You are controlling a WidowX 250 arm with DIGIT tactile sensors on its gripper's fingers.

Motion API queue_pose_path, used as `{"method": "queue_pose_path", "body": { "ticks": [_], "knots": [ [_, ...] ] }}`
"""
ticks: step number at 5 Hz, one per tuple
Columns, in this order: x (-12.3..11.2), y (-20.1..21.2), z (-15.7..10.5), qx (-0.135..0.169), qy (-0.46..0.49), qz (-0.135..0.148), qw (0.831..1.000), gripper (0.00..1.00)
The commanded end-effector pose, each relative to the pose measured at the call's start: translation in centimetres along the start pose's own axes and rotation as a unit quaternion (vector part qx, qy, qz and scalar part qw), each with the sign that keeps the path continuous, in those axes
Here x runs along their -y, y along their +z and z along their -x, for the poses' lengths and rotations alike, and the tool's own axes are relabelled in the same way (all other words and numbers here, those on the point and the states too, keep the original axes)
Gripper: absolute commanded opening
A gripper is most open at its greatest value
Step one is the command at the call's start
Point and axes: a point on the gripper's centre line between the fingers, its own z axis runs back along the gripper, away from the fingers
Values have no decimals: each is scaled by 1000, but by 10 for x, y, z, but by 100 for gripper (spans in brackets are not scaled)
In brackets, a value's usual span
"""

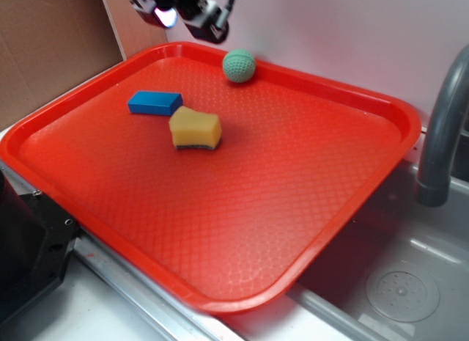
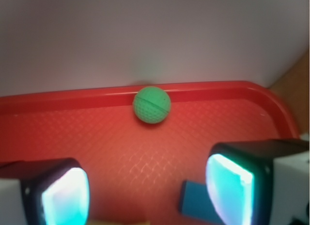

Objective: Grab the green ball.

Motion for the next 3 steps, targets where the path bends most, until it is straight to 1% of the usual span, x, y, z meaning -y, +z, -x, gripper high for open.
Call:
{"method": "queue_pose_path", "body": {
  "ticks": [1,3],
  "knots": [
    [0,-46,-50,2,-22,2,1000,100],
    [-1,-80,-52,-45,-23,-41,998,100]
  ]
}}
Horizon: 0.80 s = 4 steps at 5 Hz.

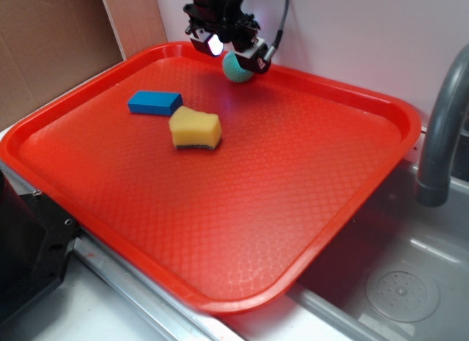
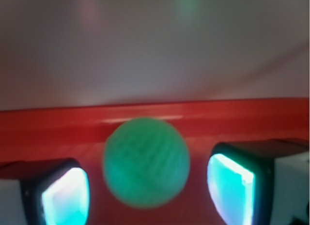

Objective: Grab the green ball.

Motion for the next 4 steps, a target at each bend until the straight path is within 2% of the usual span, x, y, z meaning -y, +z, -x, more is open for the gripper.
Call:
{"method": "queue_pose_path", "body": {
  "ticks": [1,2,3,4],
  "knots": [
    [5,1,-16,5,-14,-16,1000,0],
    [4,7,-12,4,-2,-22,1000,0],
    [2,19,-12,-9,-1,-24,1000,0],
    [10,56,-5,-52,15,-49,997,0]
  ]
}}
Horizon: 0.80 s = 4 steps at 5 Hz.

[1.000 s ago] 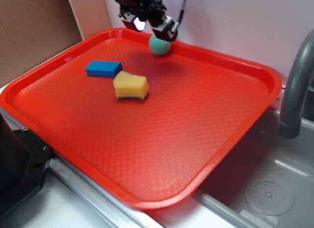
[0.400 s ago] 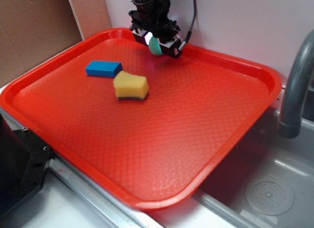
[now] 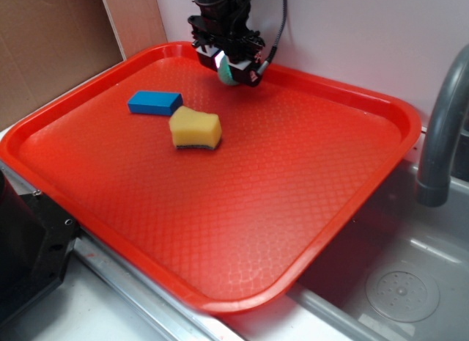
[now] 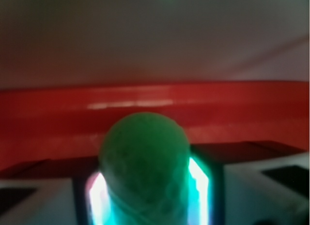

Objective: Grab the green ball.

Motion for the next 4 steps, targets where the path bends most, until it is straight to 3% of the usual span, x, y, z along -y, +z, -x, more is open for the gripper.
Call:
{"method": "queue_pose_path", "body": {
  "ticks": [1,2,3,4],
  "knots": [
    [18,101,9,-24,12,9,1000,0],
    [33,131,41,-61,7,25,998,0],
    [35,155,75,-82,-6,57,995,0],
    [31,172,100,-98,-18,67,993,0]
  ]
}}
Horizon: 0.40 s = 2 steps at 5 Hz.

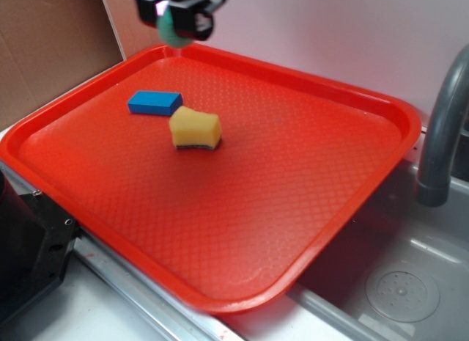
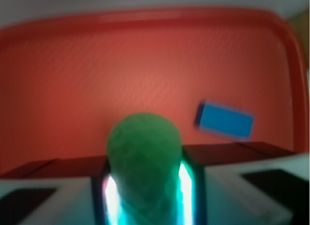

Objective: Grab the green ball.

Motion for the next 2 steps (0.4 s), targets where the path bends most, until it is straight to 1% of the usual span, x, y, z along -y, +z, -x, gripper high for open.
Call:
{"method": "queue_pose_path", "body": {
  "ticks": [1,2],
  "knots": [
    [-8,30,38,19,-11,16,1000,0],
    [-7,28,47,44,-11,11,999,0]
  ]
}}
